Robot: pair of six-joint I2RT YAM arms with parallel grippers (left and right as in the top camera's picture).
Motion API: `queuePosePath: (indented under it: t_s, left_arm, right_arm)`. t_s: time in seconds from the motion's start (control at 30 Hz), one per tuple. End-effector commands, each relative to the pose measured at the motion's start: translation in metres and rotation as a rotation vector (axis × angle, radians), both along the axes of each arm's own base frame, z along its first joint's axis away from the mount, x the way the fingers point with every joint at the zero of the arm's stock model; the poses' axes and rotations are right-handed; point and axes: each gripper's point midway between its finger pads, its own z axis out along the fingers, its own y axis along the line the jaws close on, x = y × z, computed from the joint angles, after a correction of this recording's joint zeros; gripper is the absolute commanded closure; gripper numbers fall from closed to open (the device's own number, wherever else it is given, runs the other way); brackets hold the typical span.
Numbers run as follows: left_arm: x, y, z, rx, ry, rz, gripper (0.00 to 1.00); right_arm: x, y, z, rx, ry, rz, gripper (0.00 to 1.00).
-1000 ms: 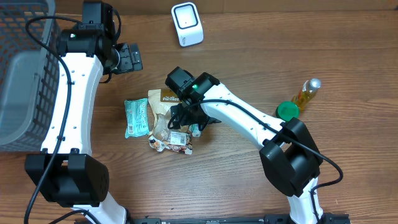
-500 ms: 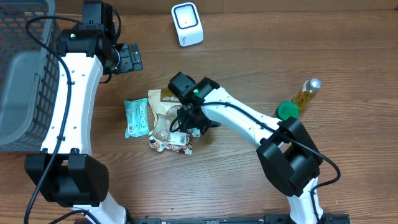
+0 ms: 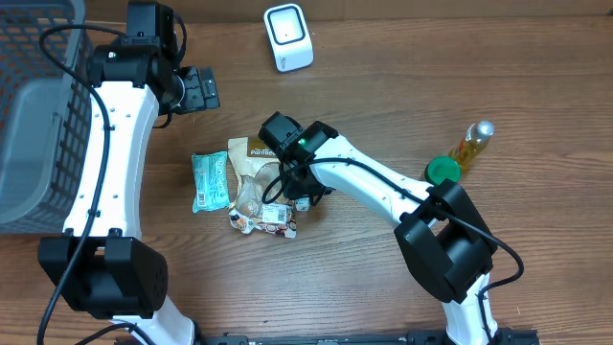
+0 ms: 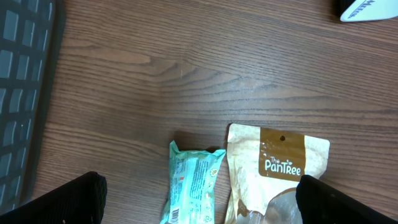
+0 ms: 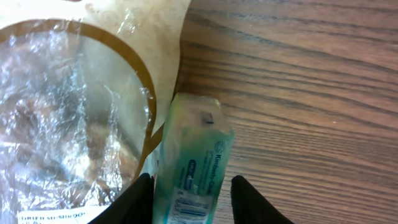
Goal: Scan the item barcode
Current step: 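Lower the right gripper and close it on the teal snack bar, then pull the teal snack bar right out of the pile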
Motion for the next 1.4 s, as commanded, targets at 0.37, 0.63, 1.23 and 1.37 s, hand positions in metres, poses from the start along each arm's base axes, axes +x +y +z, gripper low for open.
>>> queuePosePath:
  t_s: [0.37,0.63,1.23,1.37]
  left_arm:
    - [0.001,-0.003,0.007,-0.004,-0.020,-0.004,0.00]
    - [0.001,-0.003,0.007,-0.004,-0.020,-0.004,0.00]
    - [0.001,-0.003,0.007,-0.004,-0.020,-0.004,0.01]
    - [0.001,-0.003,0.007,-0.004,-0.020,-0.004,0.01]
  right_arm:
    - [0.005,-0.004,0.006,-0.012,-0.036,-0.010,0.74]
    - [0.012,-0.013,0.007,-0.049,-0.063,-0.015,0.79]
    - [0.040,-0.088,0.028,-0.277,-0.112,-0.111,0.74]
    - [0.041,-0.087,0.028,-0.274,-0.115,-0.112,0.74]
